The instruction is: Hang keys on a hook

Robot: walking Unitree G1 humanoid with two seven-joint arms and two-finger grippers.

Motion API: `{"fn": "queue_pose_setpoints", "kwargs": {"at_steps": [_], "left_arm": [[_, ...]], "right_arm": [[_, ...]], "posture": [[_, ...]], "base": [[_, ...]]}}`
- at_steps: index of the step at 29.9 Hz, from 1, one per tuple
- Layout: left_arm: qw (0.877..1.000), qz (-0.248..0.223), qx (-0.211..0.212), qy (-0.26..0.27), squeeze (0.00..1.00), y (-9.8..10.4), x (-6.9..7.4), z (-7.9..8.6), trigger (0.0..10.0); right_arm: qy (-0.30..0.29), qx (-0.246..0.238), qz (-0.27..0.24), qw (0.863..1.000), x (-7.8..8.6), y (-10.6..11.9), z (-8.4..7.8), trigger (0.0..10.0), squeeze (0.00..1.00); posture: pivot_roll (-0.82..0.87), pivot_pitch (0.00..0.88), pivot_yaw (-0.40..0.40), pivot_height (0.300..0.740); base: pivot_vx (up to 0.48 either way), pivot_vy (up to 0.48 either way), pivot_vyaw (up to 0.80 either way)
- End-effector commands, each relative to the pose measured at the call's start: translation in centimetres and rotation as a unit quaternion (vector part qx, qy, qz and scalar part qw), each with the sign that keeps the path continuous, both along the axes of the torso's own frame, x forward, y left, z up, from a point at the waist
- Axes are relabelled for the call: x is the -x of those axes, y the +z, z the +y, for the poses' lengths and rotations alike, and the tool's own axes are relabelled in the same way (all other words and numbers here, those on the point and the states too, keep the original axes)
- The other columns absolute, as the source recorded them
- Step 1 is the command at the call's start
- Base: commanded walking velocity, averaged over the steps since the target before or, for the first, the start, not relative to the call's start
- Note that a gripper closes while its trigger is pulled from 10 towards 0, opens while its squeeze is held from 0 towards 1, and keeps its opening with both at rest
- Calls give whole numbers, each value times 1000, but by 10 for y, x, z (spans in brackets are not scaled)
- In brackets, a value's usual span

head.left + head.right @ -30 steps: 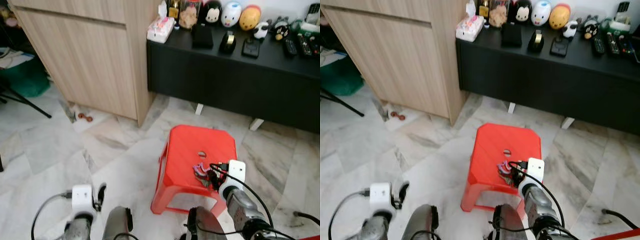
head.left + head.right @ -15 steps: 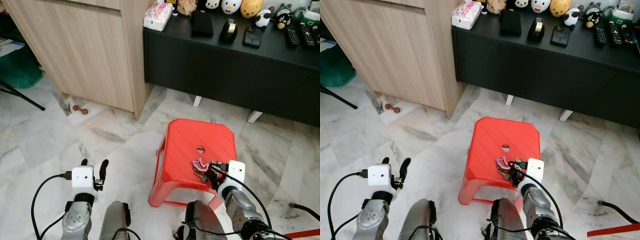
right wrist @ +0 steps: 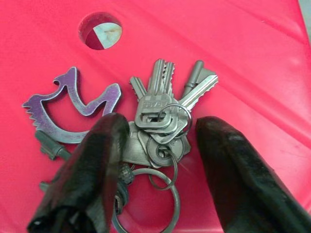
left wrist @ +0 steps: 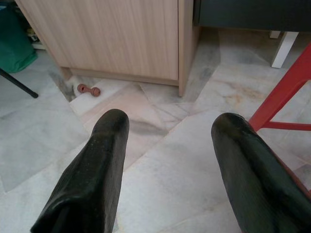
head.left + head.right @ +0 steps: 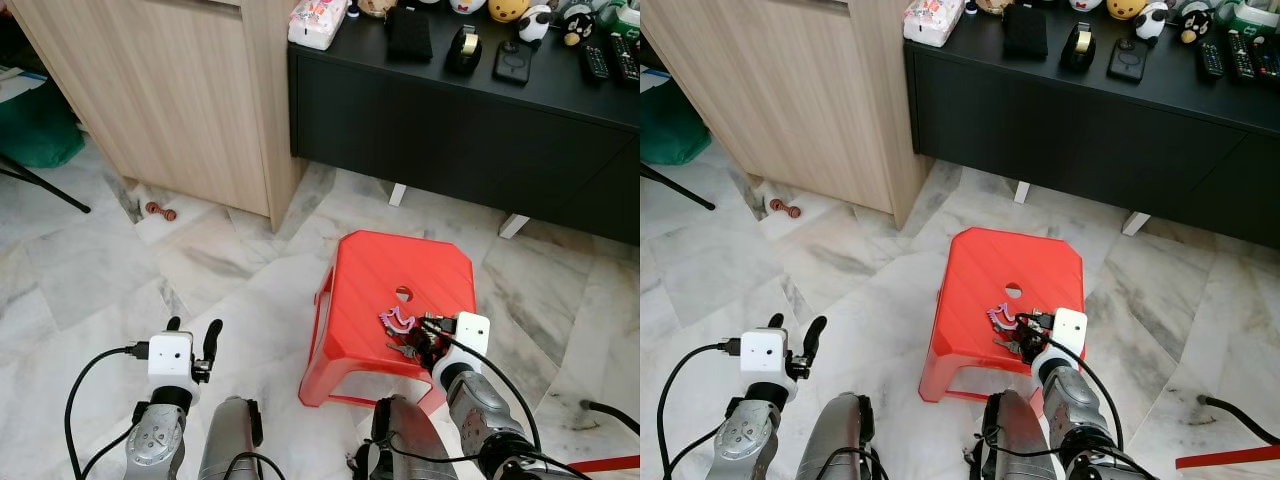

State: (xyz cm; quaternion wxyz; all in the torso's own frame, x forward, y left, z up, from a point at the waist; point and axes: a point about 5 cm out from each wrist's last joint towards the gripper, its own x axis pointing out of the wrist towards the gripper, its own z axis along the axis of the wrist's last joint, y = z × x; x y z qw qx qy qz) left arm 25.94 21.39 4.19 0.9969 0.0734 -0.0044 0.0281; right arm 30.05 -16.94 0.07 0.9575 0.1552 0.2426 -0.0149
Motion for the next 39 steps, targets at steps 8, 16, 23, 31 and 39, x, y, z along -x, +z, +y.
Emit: {"fn": "queue_pose_setpoints", "kwargs": {"at_steps": [8, 16, 23, 31, 39], "left_arm": [[1000, 27, 3, 0, 0, -9, 8, 0, 10000], [1000, 29, 5, -1, 0, -8, 4, -2, 10000], [999, 32, 7, -1, 0, -7, -2, -3, 10000], [999, 37, 7, -3, 0, -8, -8, -4, 10000], [999, 40, 5, -3, 0, -9, -9, -3, 10000]], "right_arm": [[-2, -8, 6, 1000, 7, -7, 1, 0, 0], [-16, 7, -22, 1000, 0, 3, -4, 0, 0], [-39, 16, -52, 998, -4, 11, -13, 0, 0], [-38, 18, -52, 998, 1, 6, -14, 0, 0], [-34, 12, -61, 997, 0, 8, -13, 0, 0]], "posture": [[138, 278, -78, 613], [134, 263, -79, 613], [129, 239, -80, 613], [125, 218, -76, 613], [125, 219, -73, 613]], "base": [[0, 0, 0], [0, 0, 0], [0, 0, 0], [0, 0, 0], [0, 0, 0]]}}
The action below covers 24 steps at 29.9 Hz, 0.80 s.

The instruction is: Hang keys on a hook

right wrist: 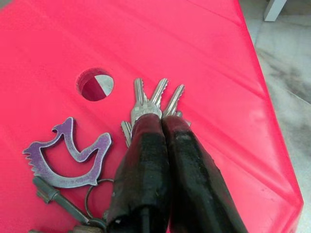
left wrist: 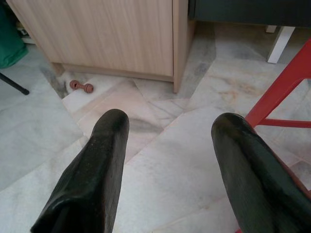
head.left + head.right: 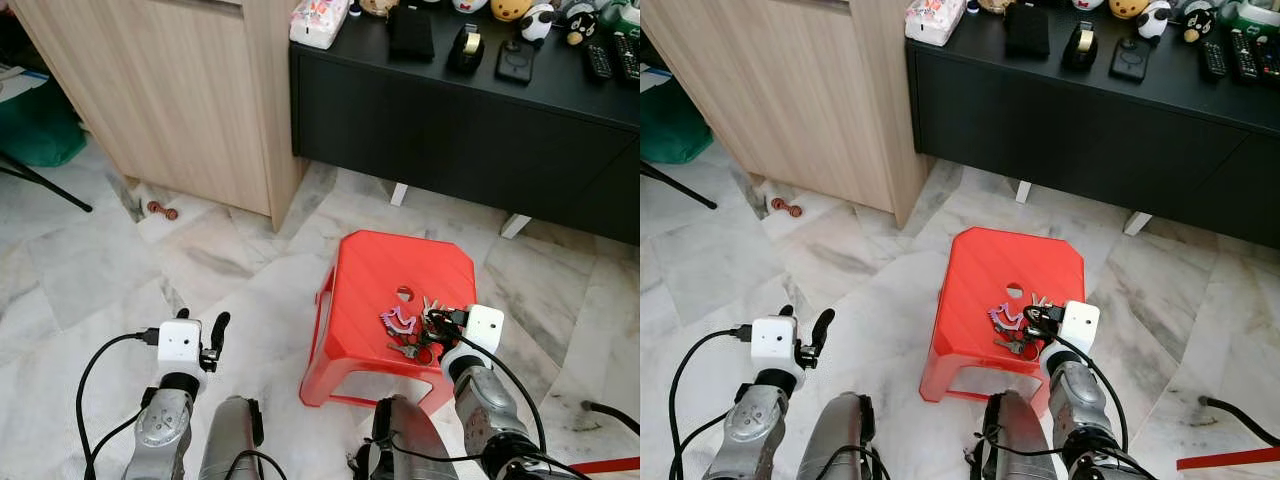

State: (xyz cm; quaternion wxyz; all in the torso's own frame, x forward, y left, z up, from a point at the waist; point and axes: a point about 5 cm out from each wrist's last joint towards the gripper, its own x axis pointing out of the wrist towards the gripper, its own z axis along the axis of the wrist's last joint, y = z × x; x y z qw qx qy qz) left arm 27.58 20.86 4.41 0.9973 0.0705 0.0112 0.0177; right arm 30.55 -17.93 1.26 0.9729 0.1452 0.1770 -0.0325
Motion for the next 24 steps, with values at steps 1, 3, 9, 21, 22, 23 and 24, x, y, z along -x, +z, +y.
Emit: {"fn": "queue_pose_setpoints", "kwargs": {"at_steps": [1, 3, 9, 21, 22, 23, 24], "left_arm": [[1000, 24, 1, 6, 0, -11, 8, 2, 10000], [1000, 24, 1, 6, 0, -11, 8, 3, 10000], [1000, 29, -1, 6, 0, -14, 10, 3, 10000], [1000, 31, 1, 2, 0, -17, 16, 1, 10000], [1000, 31, 1, 2, 0, -17, 16, 1, 10000], [1000, 31, 2, 2, 0, -17, 17, 1, 10000], [1000, 31, 2, 2, 0, -17, 17, 1, 10000]], "right_arm": [[-9, -6, 2, 1000, 5, -4, -3, 0, 0], [-4, 0, -7, 1000, 2, 0, -3, 0, 0], [30, 29, -18, 999, -10, 11, 4, 10000, 0], [43, 65, 2, 997, -13, 12, 6, 10000, 1000], [43, 67, 4, 997, -13, 12, 6, 10000, 1000], [44, 72, 9, 996, -13, 11, 5, 10000, 1000], [44, 74, 13, 996, -13, 11, 5, 10000, 1000]], "posture": [[125, 219, -73, 613], [128, 221, -72, 613], [126, 226, -73, 613], [132, 244, -79, 613], [133, 245, -79, 613], [133, 248, -79, 613], [133, 250, -80, 613]], "base": [[0, 0, 0], [0, 0, 0], [0, 0, 0], [0, 0, 0], [0, 0, 0], [0, 0, 0], [0, 0, 0]]}}
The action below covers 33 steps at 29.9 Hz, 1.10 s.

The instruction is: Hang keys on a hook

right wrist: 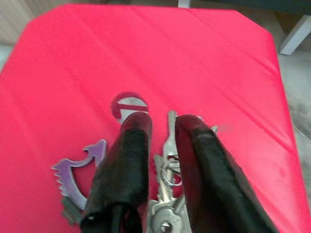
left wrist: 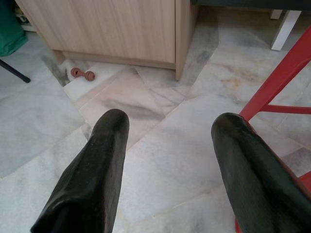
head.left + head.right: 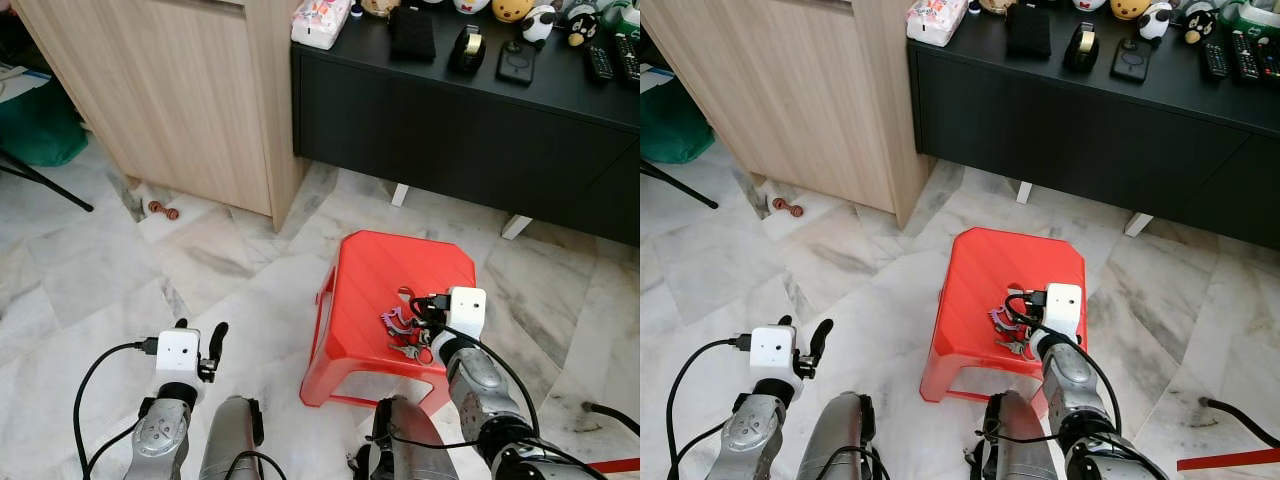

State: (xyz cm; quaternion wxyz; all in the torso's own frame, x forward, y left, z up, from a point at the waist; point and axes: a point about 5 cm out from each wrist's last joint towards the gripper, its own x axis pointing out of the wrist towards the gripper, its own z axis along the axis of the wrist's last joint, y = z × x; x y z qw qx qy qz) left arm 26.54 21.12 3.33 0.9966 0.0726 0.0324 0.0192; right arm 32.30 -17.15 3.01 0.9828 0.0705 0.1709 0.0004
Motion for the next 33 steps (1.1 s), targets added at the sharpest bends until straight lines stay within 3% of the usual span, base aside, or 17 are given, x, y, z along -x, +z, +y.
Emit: {"fn": "queue_pose_setpoints", "kwargs": {"at_steps": [1, 16, 17, 19, 24, 33], "left_arm": [[1000, 10, 4, -1, 0, -6, 8, -2, 10000], [1000, -14, 12, -16, 0, 4, 20, -9, 10000], [1000, -23, 15, -13, 0, 9, 20, -9, 10000], [999, -30, 17, -11, 0, 12, 18, -8, 10000], [995, -94, 20, -15, 0, 50, 9, -11, 10000], [990, -139, 24, -29, 0, 87, 8, -20, 10000]], "right_arm": [[-2, 7, 25, 1000, 5, -7, -3, 10000, 1000], [2, 9, 15, 1000, -6, 4, 1, 10000, 984], [3, 11, 15, 1000, -7, 5, 0, 10000, 0], [3, 12, 16, 1000, -8, 6, 0, 10000, 0], [-8, 17, 30, 999, -10, 7, -4, 10000, 0], [-10, 23, 58, 998, -6, 0, -6, 10000, 0]], "posture": [[132, 254, -81, 613], [137, 323, -95, 613], [139, 333, -99, 613], [141, 338, -101, 613], [155, 366, -113, 613], [165, 399, -116, 613]], "base": [[0, 0, 0], [0, 0, 0], [0, 0, 0], [0, 0, 0], [0, 0, 0], [0, 0, 0]]}}
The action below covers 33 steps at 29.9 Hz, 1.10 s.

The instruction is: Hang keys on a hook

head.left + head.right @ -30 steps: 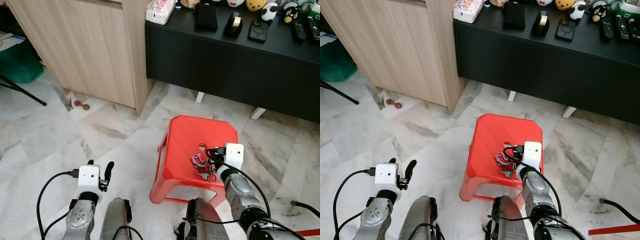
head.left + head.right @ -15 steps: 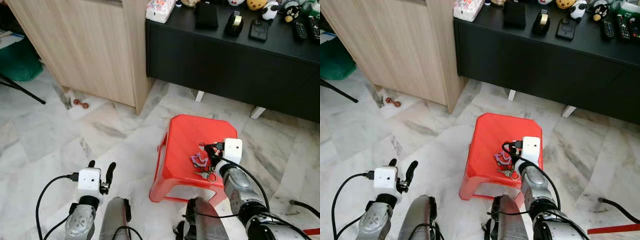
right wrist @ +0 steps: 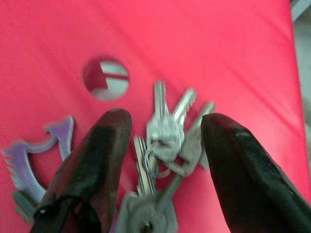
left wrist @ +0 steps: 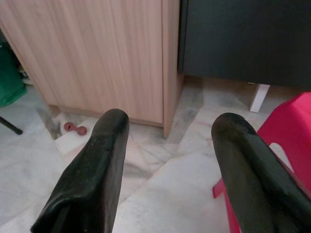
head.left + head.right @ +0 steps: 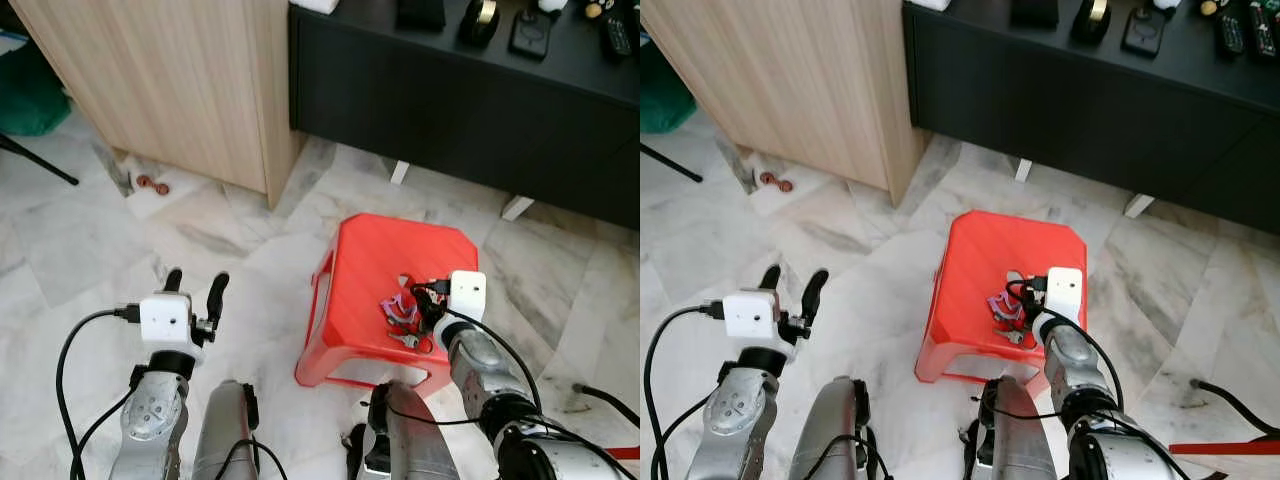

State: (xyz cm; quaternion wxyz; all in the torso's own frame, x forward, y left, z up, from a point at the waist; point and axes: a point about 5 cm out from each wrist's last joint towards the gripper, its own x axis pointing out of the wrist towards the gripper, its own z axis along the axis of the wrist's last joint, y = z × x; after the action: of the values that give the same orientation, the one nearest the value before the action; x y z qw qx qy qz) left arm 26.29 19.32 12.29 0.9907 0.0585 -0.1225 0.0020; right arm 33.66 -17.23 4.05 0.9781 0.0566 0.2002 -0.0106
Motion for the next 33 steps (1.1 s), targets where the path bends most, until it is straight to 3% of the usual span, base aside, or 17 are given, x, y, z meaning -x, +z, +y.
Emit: {"fn": "queue_pose_setpoints", "kwargs": {"at_steps": [1, 6, 7, 8, 9, 33], "left_arm": [[1000, 12, 13, -5, 0, 0, 6, -4, 10000], [1000, 14, 12, -9, 0, 8, 10, -6, 10000], [1000, 15, 12, -9, 0, 8, 10, -6, 10000], [1000, 15, 12, -9, 0, 8, 10, -6, 10000], [1000, 17, 12, -9, 0, 9, 11, -6, 10000], [999, 32, 14, -6, 0, 7, 3, -6, 10000]], "right_arm": [[-4, 7, 30, 1000, 8, -11, -5, 10000, 0], [-5, 5, 36, 999, 9, -13, -5, 10000, 0], [-5, 4, 36, 999, 9, -13, -5, 5725, 0], [-5, 4, 36, 999, 9, -13, -5, 5725, 0], [-6, 3, 36, 999, 9, -13, -5, 0, 0], [-1, -15, 6, 1000, 7, -8, -1, 0, 0]], "posture": [[168, 402, -116, 613], [172, 409, -114, 613], [172, 409, -114, 613], [173, 410, -114, 613], [173, 411, -114, 613], [167, 372, -110, 613]], "base": [[0, 0, 0], [0, 0, 0], [0, 0, 0], [0, 0, 0], [0, 0, 0], [0, 0, 0]]}}
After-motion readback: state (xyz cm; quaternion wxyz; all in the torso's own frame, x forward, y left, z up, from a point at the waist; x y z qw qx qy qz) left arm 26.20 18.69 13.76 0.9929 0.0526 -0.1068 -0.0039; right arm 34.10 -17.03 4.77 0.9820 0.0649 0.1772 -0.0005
